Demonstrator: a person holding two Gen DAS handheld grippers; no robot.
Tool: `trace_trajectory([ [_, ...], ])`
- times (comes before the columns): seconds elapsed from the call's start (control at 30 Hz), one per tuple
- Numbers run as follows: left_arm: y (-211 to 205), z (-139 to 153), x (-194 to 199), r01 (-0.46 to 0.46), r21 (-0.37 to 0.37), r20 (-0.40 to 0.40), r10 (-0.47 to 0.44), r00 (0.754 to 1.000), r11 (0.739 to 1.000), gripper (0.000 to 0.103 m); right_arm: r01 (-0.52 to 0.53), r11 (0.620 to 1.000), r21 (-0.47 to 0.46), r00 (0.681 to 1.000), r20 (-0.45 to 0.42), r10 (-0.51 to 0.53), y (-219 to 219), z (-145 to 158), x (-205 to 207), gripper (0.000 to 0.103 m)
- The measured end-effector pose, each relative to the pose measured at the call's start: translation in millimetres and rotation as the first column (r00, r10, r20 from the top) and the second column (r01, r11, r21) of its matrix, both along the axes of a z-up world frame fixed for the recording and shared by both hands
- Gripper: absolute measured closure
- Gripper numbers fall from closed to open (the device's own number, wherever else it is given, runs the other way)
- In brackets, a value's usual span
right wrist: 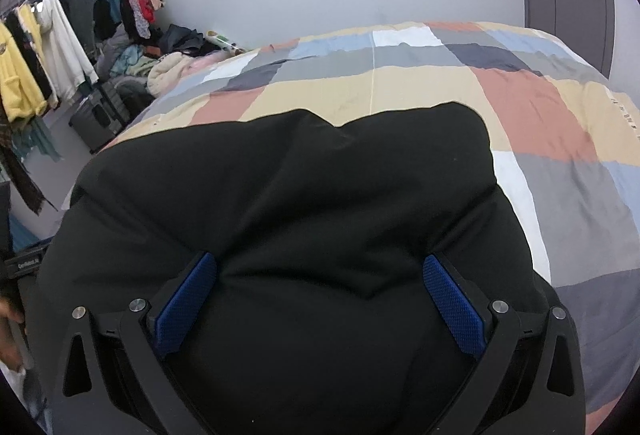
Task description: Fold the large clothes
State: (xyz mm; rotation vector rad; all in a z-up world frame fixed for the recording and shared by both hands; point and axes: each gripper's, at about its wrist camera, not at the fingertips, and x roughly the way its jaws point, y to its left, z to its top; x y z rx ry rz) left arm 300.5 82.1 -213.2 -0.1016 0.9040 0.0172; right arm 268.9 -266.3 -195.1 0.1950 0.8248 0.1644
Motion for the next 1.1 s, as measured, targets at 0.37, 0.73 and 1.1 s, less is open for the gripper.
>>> trace_trajectory([
  [0.37,-14,46,-21,0.012,0.001,0.048,-0.012,0.999,1.000,0.000,0.019,0.999,-0.034,0.999,0.052,-0.017,9,40,-24,0.000],
  [0.73,-47,191,-100,0.055,0.019,0.255,-0.058,0.965,0.998,0.000,-0.010,1.000,-0.010,0.964,0.266,0.012,22,179,-84,0.000],
  [1.1,-71,295,-211,0.097,0.061,0.459,-0.114,0.881,0.993,0.000,-0.063,0.998,0.004,0.868,0.494,0.053,46,285,-173,0.000],
])
